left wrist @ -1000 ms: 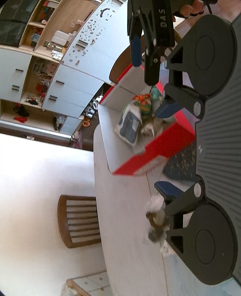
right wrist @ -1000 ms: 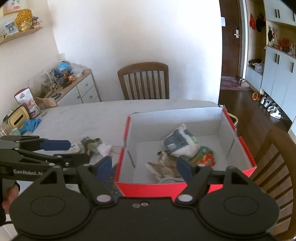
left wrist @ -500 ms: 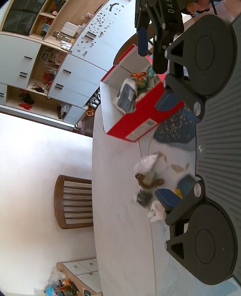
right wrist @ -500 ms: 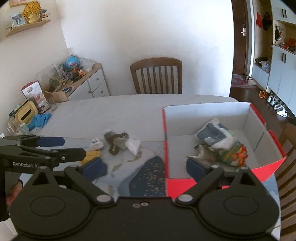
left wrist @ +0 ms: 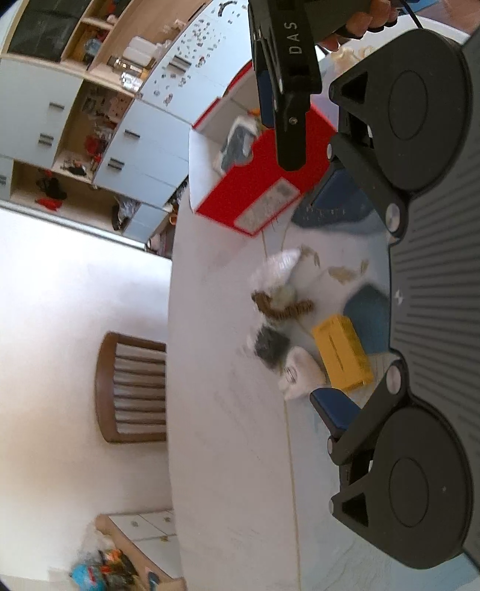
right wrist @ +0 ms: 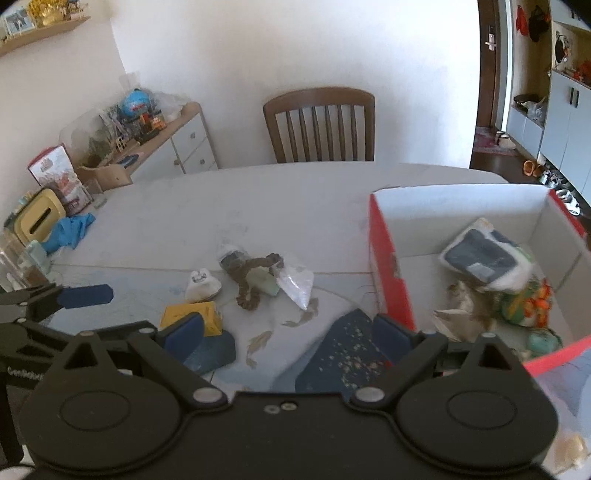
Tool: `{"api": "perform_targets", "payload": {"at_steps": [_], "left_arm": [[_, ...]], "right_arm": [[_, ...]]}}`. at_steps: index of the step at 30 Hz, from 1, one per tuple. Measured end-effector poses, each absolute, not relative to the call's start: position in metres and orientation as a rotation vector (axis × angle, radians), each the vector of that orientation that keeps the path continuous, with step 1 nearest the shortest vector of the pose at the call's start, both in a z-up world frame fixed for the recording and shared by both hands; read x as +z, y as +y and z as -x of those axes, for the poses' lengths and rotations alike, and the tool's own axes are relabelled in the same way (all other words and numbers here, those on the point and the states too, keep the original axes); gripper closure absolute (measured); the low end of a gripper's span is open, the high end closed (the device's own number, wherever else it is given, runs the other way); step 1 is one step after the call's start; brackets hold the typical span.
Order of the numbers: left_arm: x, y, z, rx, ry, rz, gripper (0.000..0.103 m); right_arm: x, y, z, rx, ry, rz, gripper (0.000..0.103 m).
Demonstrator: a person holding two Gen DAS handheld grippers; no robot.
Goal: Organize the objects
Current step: 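Move both open tools back from the shoebox toward the remaining items, then grasp the yellow box with the left tool while the right tool grasps the clear stuffing bag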
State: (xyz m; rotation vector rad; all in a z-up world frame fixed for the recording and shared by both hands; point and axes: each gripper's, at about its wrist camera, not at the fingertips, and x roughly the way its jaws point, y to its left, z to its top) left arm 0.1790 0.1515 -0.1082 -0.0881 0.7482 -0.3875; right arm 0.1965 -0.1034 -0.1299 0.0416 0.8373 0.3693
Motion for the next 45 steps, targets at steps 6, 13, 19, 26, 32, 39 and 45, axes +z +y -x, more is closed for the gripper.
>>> {"api": "perform_targets", "payload": {"at_steps": [6,13,19,26,32,39,45], "left_arm": [[-0.133,0.168,-0.198,-0.366,0.772,0.113,0.000],[-0.160,0.169,-0.215,-0.360,0.815,0.086,0.000],[-0.173,0.162,-0.223,-0.384,0.811,0.054,0.000],[-0.186,0.157,-0.231,-0.394,0.820,0.033,0.001],[-0.196,0.155,-0.235,-0.384,0.822,-0.011,0.011],[-0.199,0.150,-0.235,-0.389,0.815,-0.038,0.030],[-0.199,0.147,-0.232,-0.384,0.819,-0.045,0.031]], "right_arm": [[-0.154,-0.084,-0.226,0.350,0.867,-0.015,0.006],[-0.181,-0.069,-0.259,0.324,0.910,0.014,0.010],[-0.199,-0.061,-0.281,0.315,0.938,0.022,0.019],[-0.214,-0.064,-0.296,0.313,0.970,-0.002,0.025],[-0.224,-0.067,-0.302,0.329,0.987,-0.020,0.033],[-0.224,-0.073,-0.302,0.356,0.983,-0.055,0.038],[-0.222,-0.073,-0.301,0.378,0.979,-0.069,0.053]]}}
